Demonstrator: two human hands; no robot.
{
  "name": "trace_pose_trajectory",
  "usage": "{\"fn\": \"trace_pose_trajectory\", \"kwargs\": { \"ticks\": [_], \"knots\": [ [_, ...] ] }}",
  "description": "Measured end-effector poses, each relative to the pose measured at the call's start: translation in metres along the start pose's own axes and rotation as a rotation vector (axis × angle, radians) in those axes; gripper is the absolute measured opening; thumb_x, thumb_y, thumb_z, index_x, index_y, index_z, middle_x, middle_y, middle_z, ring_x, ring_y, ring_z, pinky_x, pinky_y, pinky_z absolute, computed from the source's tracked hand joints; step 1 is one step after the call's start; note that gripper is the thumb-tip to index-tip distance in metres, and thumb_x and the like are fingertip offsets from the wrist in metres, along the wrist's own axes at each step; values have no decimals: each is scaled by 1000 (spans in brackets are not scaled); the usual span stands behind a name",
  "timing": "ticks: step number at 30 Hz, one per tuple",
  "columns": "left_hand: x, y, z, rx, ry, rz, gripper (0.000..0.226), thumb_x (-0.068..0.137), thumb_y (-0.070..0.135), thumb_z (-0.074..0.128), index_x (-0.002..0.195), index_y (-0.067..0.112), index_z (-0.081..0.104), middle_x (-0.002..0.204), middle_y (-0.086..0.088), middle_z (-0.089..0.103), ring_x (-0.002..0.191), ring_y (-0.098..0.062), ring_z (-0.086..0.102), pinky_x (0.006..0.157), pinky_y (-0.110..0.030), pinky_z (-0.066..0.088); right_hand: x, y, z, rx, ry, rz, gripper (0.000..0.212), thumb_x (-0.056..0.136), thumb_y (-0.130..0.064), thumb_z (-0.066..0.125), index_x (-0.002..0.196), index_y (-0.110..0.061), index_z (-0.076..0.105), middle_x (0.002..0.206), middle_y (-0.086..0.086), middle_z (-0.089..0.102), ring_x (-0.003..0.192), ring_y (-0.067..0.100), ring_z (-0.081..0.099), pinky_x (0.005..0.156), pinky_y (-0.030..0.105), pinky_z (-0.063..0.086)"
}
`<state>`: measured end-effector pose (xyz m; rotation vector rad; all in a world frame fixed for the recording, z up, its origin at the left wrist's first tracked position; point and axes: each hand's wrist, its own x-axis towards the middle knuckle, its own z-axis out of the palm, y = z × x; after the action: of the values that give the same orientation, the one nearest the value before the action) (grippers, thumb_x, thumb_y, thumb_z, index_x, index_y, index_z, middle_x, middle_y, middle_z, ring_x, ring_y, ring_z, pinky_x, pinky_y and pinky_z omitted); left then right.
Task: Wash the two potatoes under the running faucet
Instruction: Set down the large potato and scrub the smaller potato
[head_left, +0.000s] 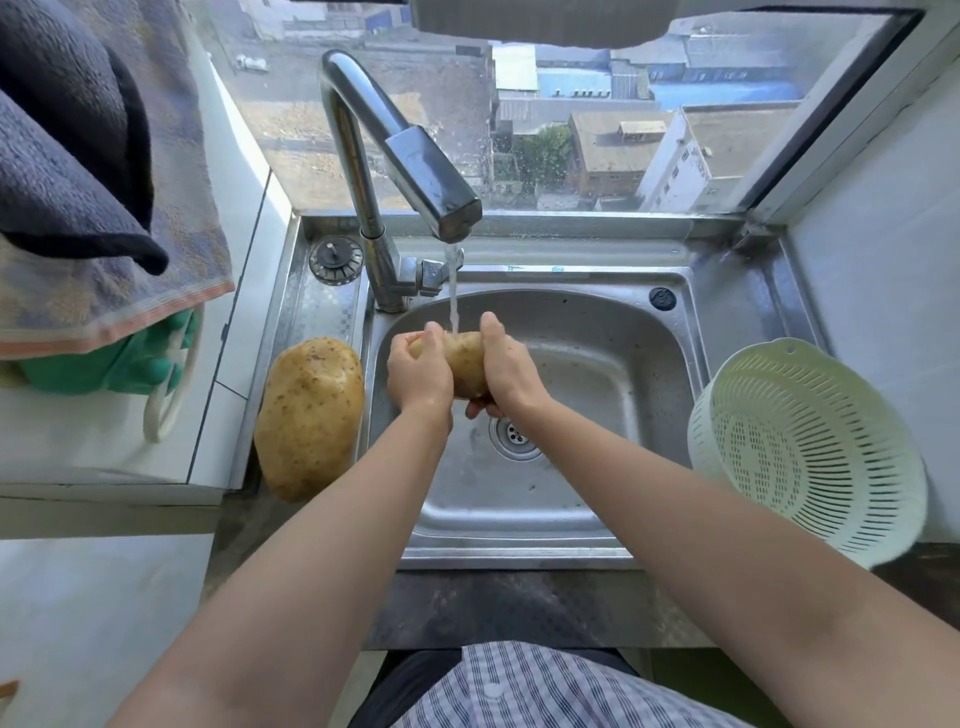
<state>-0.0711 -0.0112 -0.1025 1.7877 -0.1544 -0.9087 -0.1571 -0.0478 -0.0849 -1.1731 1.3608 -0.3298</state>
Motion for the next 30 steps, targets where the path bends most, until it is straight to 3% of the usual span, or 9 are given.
{"fn": "trace_pose_trajectory", "kwargs": {
  "ticks": [5,11,15,18,20,22,25,27,30],
  "knots": [
    [3,7,2,-29,122,-128,38,101,40,33,107,16,63,110,-10,65,103,-31,62,98,-50,53,-7,6,0,-75,1,-236,47,88,-51,65,104,-9,52,88,5,65,52,17,61,40,20,44],
    [0,-1,-15,70,-276,8,52,72,56,65,107,18,56,112,-15,65,99,-32,68,78,-47,63,11,3,-6,-81,138,-93,55,100,-53,29,80,-11,59,68,15,65,42,23,59,54,36,49],
    [2,-2,-10,172,-121,8,44,78,58,51,99,20,55,110,-16,66,97,-36,66,71,-45,56,11,8,-2,-119,69,-91,66,103,-51,16,96,-7,64,81,21,70,57,27,67,46,26,45],
    [7,-5,-9,84,-4,-168,29,97,37,36,101,17,56,110,-20,64,95,-40,66,65,-43,57,9,11,-2,-118,-119,-175,50,98,-55,43,118,-9,50,106,10,62,92,22,63,73,31,53],
    [6,-5,-9,-13,-31,-293,33,102,28,29,110,11,56,105,-21,64,78,-36,66,52,-34,53,6,14,-6,-45,-253,-232,52,90,-34,70,128,-12,41,106,1,57,96,14,60,80,23,53],
    [0,-2,-10,-66,-110,-380,36,104,26,27,114,5,55,94,-20,62,67,-30,63,51,-34,53,6,16,-7,-36,-223,-293,59,85,-22,77,131,-11,41,104,-2,55,92,10,59,78,21,54],
    [-2,-2,-18,2,-249,-292,41,103,37,36,113,6,62,93,-17,67,64,-25,67,56,-33,58,12,8,-2,-22,-40,-252,50,90,-38,68,123,-7,49,100,-1,58,91,12,60,72,24,52],
    [-5,-4,-21,66,-381,-95,42,99,46,45,113,12,65,100,-14,71,79,-25,71,62,-31,59,18,1,2,82,62,-99,60,88,-55,50,116,-3,58,107,10,65,100,26,65,81,36,56],
    [-6,-7,-21,139,-438,65,44,94,46,60,119,10,57,109,-18,67,84,-25,67,54,-26,54,21,-1,3,112,158,32,65,89,-55,29,118,-6,60,117,16,65,108,32,62,97,50,52]
  ]
}}
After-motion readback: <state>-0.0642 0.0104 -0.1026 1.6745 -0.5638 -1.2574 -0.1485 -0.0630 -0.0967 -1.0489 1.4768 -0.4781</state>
